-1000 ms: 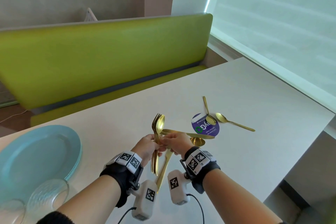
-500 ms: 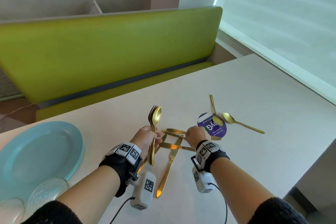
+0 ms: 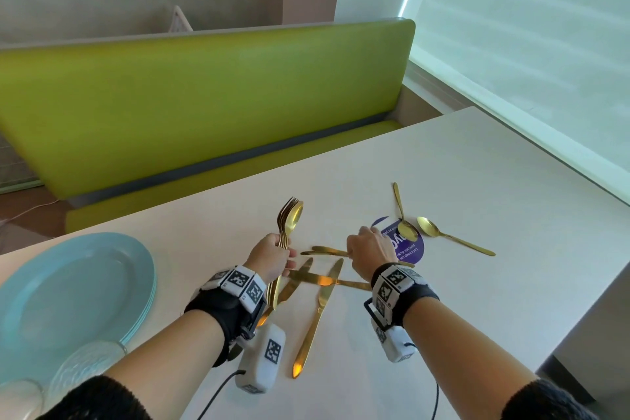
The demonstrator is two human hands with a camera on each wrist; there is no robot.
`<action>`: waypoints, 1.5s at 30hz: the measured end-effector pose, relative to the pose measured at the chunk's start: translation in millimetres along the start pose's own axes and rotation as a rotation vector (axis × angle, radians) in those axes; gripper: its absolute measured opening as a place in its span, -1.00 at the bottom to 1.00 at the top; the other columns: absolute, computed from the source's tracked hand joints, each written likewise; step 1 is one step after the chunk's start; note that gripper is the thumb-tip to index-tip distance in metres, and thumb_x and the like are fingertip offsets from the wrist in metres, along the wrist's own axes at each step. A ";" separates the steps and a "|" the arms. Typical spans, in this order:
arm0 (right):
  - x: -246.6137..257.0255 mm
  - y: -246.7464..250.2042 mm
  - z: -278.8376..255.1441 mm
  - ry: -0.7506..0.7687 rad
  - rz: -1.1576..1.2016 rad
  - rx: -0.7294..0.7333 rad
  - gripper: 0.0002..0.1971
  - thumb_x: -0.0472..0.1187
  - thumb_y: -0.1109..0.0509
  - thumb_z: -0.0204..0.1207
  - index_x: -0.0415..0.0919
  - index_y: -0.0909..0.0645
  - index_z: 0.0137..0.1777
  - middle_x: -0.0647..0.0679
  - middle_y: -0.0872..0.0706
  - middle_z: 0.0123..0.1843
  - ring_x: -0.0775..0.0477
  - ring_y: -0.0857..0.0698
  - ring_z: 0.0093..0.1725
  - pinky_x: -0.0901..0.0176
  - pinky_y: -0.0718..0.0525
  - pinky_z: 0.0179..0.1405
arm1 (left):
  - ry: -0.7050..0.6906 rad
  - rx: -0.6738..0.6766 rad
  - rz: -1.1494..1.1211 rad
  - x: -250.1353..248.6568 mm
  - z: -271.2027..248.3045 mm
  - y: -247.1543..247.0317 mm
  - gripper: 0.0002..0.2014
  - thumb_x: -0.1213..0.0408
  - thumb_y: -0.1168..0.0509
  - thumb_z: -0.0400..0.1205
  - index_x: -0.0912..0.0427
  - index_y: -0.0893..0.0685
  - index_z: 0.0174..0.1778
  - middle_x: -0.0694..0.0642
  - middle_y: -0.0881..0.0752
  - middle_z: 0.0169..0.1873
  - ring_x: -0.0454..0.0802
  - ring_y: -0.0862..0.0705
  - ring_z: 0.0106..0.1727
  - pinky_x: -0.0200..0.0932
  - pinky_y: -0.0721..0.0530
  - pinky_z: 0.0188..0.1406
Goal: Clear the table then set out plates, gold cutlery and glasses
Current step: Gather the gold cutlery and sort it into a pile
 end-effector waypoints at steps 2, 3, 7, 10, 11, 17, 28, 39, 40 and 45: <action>9.1 14.5 -2.0 0.118 -0.060 -0.079 -0.77 -0.31 -0.20 0.62 -0.18 -0.64 0.15 -0.12 -0.61 0.13 -0.15 -0.54 0.16 0.04 -0.52 0.20 | -0.068 -0.061 0.072 -7.2 0.3 1.8 -0.75 0.47 -0.01 0.67 0.20 -0.50 0.17 0.03 -0.63 -0.21 -0.06 -0.62 -0.28 -0.25 -0.57 -0.32; 15.1 20.9 -3.9 0.175 -0.082 -0.108 -0.80 -0.30 -0.21 0.62 -0.17 -0.65 0.12 -0.11 -0.61 0.10 -0.15 -0.54 0.12 0.04 -0.50 0.17 | -0.091 -0.075 0.095 -10.4 -0.4 1.6 -0.76 0.46 -0.01 0.68 0.18 -0.50 0.16 0.01 -0.63 -0.22 -0.08 -0.62 -0.29 -0.27 -0.56 -0.34; 43.1 45.1 -15.2 0.386 -0.211 -0.224 -0.86 -0.25 -0.64 0.19 -0.05 -0.75 -0.32 -0.03 -0.64 -0.35 -0.07 -0.61 -0.32 0.11 -0.56 -0.32 | -0.107 -0.027 0.184 -17.1 -4.4 -9.0 -0.78 0.44 -0.01 0.66 0.14 -0.49 0.10 0.03 -0.65 -0.21 -0.04 -0.64 -0.24 -0.17 -0.61 -0.23; 51.8 50.5 -17.7 0.501 -0.267 -0.254 -0.75 -0.13 -0.74 -0.08 0.10 -0.72 -0.49 0.07 -0.58 -0.48 0.03 -0.58 -0.46 0.27 -0.50 -0.47 | -0.113 0.047 0.243 -14.7 -7.9 -20.4 -0.76 0.48 0.01 0.62 0.20 -0.52 0.04 0.08 -0.65 -0.26 -0.04 -0.60 -0.30 -0.21 -0.57 -0.31; 53.8 52.2 -20.7 0.536 -0.289 -0.259 -0.76 -0.12 -0.74 -0.07 0.12 -0.72 -0.49 0.09 -0.59 -0.47 0.04 -0.58 -0.45 0.29 -0.49 -0.47 | -0.116 0.077 0.255 -13.2 -9.2 -24.4 -0.75 0.50 0.01 0.60 0.23 -0.53 0.03 0.09 -0.65 -0.28 -0.04 -0.58 -0.33 -0.23 -0.55 -0.33; 51.2 50.6 -30.5 0.662 -0.323 -0.237 -0.78 -0.14 -0.71 -0.03 0.12 -0.73 -0.46 0.09 -0.62 -0.43 0.03 -0.62 -0.41 0.30 -0.51 -0.44 | -0.119 0.272 0.264 -11.6 -25.4 -49.3 -0.74 0.58 -0.01 0.57 0.20 -0.55 -0.21 0.11 -0.64 -0.32 -0.02 -0.64 -0.31 -0.26 -0.54 -0.36; 31.0 43.3 -25.3 0.740 -0.225 -0.358 -0.83 -0.22 -0.62 0.13 0.07 -0.76 -0.34 0.09 -0.66 -0.38 0.04 -0.65 -0.36 0.24 -0.58 -0.38 | -0.119 0.363 0.167 -14.8 -23.2 -69.5 -0.78 0.62 -0.06 0.60 0.27 -0.52 -0.22 0.14 -0.57 -0.36 -0.05 -0.51 -0.41 -0.35 -0.50 -0.47; -60.0 54.0 47.2 0.037 0.147 -0.318 -0.73 -0.10 -0.38 0.53 -0.06 -0.67 0.21 -0.06 -0.72 0.13 -0.14 -0.63 0.21 -0.05 -0.44 0.27 | -0.027 0.193 -0.066 -15.1 9.7 -50.7 -0.78 0.62 -0.14 0.64 0.22 -0.58 -0.11 0.15 -0.66 -0.23 -0.03 -0.68 -0.24 -0.28 -0.69 -0.32; -78.2 50.1 54.7 -0.110 0.136 -0.233 -0.70 -0.11 -0.29 0.58 -0.07 -0.61 0.29 -0.07 -0.68 0.22 -0.14 -0.55 0.31 -0.03 -0.37 0.33 | -0.020 0.189 -0.078 -15.8 12.1 -48.4 -0.77 0.63 -0.14 0.64 0.21 -0.58 -0.12 0.15 -0.66 -0.24 -0.03 -0.68 -0.26 -0.30 -0.70 -0.38; -127.9 21.5 75.9 -0.452 0.037 0.042 -0.75 -0.22 -0.20 0.55 -0.19 -0.63 0.14 -0.12 -0.70 0.18 -0.15 -0.49 0.31 0.01 -0.40 0.26 | 0.059 0.181 -0.202 -18.9 23.4 -45.4 -0.75 0.63 -0.09 0.65 0.23 -0.57 -0.12 0.18 -0.61 -0.27 0.02 -0.63 -0.28 -0.13 -0.61 -0.27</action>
Point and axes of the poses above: each hand's wrist, its own z-axis towards the middle knuckle, its own y-axis out of the back of the hand, x = y × z, the point moved 5 cm from there along z, towards the middle knuckle
